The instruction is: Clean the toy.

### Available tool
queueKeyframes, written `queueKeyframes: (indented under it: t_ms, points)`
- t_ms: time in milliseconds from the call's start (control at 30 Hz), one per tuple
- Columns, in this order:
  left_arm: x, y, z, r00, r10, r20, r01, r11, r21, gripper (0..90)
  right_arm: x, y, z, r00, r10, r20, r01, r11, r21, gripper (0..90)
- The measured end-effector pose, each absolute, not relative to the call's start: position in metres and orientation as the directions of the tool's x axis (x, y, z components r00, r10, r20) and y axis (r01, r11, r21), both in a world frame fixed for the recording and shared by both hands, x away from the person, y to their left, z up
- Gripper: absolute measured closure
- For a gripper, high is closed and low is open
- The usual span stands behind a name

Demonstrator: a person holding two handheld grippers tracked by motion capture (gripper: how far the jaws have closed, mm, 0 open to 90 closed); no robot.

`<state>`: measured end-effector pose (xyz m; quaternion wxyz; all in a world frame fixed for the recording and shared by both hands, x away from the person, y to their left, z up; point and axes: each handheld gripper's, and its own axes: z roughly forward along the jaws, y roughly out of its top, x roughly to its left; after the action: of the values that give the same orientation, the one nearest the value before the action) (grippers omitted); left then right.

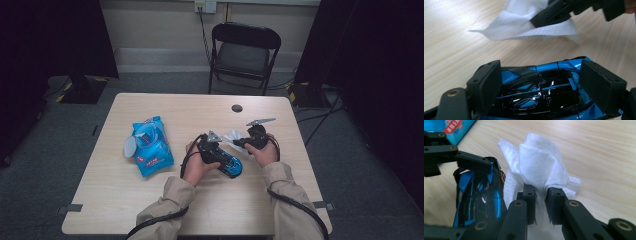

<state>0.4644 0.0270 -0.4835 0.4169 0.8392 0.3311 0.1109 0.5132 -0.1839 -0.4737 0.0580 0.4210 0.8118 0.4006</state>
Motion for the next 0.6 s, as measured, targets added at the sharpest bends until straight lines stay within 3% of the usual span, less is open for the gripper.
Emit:
queueKeyframes:
  t_ms: [600]
  points:
    - [0.463,0.028,-0.485,0.760,0.645,-0.085,0.452,-0.429,0.782,18.3,0.521,-0.148,-0.497,-0.679,0.664,0.312,0.657,0.360,0.663,79.3]
